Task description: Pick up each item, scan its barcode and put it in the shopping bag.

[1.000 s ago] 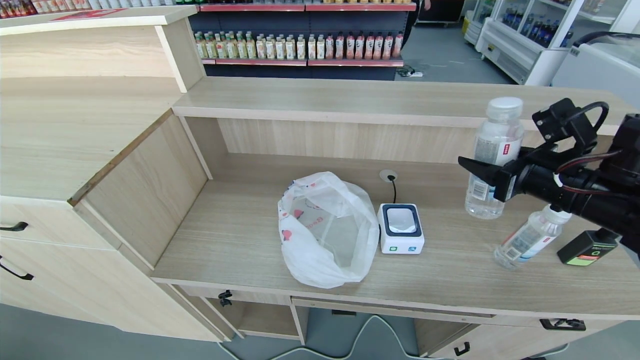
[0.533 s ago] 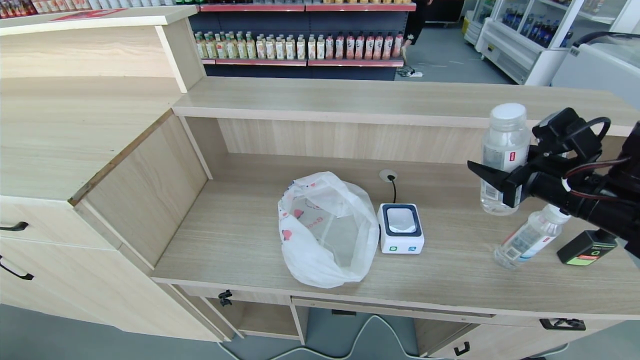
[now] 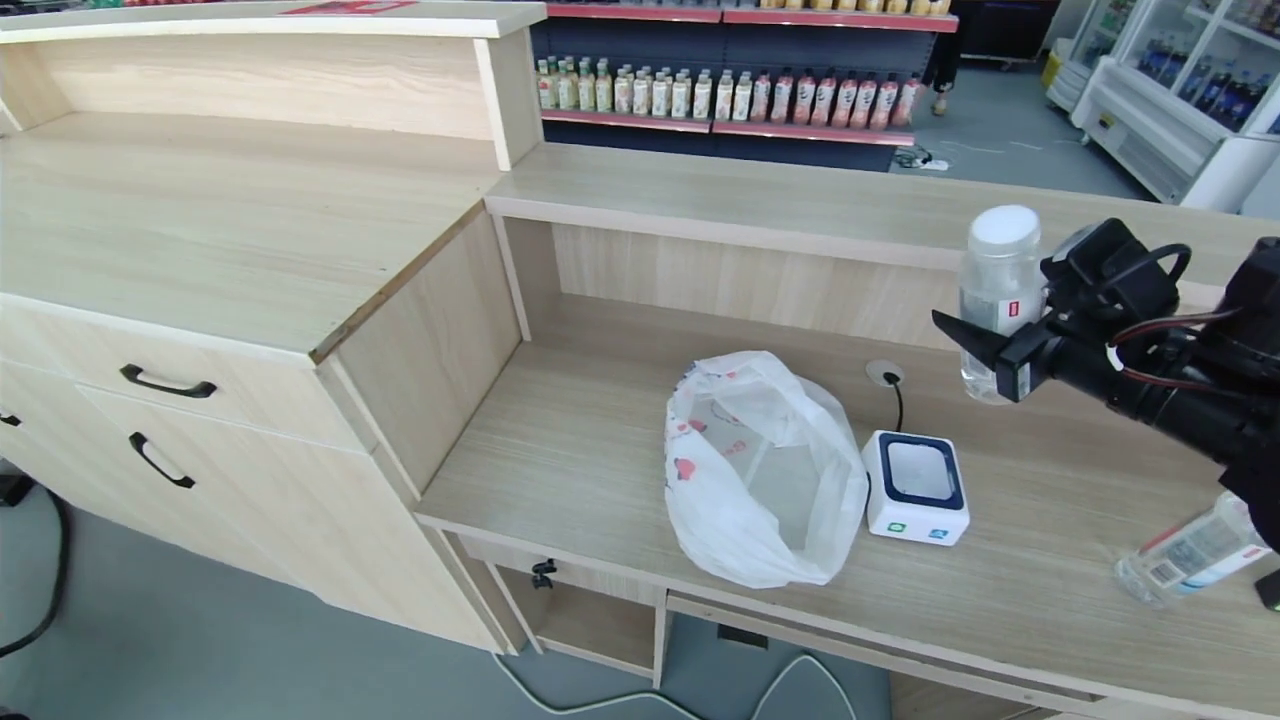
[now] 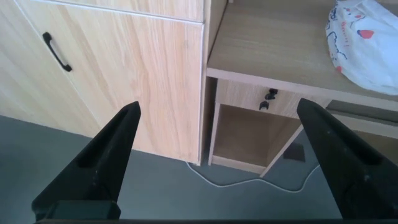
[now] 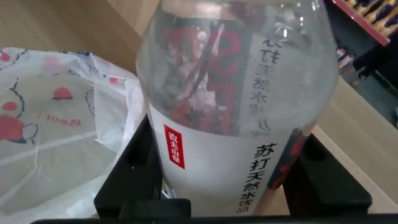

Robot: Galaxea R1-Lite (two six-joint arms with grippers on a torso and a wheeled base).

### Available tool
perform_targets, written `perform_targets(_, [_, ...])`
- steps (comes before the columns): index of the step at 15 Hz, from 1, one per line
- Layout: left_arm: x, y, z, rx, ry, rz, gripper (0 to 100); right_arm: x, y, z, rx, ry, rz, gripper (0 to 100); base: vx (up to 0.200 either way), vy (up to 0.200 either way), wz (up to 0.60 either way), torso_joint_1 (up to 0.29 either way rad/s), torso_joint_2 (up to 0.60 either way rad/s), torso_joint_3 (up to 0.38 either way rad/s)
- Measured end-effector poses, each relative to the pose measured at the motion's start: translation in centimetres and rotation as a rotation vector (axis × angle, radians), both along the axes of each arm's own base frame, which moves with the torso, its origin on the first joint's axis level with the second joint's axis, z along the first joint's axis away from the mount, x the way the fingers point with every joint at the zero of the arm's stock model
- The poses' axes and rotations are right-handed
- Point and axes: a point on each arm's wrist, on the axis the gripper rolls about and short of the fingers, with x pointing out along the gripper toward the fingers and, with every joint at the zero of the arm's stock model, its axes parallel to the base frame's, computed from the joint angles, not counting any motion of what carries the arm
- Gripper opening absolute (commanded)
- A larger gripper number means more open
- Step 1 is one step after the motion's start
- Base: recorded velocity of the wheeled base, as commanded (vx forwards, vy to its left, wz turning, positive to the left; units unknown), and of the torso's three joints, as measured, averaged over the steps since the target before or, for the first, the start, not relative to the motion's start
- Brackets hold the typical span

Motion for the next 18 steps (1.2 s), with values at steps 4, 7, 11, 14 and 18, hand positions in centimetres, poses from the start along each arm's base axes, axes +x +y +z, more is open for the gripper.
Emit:
perform_targets(4, [0.0, 0.0, 0.0, 0.0, 0.0, 0.0, 100, 2.1, -1.3, -0.7, -0.116, -0.075, -0.057, 0, 0.0, 0.0, 0.0, 0.0, 0.0, 0.0])
perform_targets(7, [0.0, 0.0, 0.0, 0.0, 0.0, 0.0, 100, 4.0, -1.4, -1.7, -0.133, -0.157, -0.007, 0, 0.0, 0.0, 0.0, 0.0, 0.0, 0.0])
perform_targets(11, [0.0, 0.0, 0.0, 0.0, 0.001, 0.0, 100, 6.3, -1.9, -3.9, -0.147, -0.188, 0.064, 0, 0.0, 0.0, 0.0, 0.0, 0.0, 0.0])
perform_targets(14, [0.0, 0.0, 0.0, 0.0, 0.001, 0.0, 100, 7.6, -1.9, -5.2, -0.167, -0.223, 0.126, 0, 0.0, 0.0, 0.0, 0.0, 0.0, 0.0])
perform_targets(18, [0.0, 0.0, 0.0, 0.0, 0.0, 0.0, 100, 8.2, -2.4, -7.1, -0.254, -0.238, 0.21, 0, 0.0, 0.0, 0.0, 0.0, 0.0, 0.0])
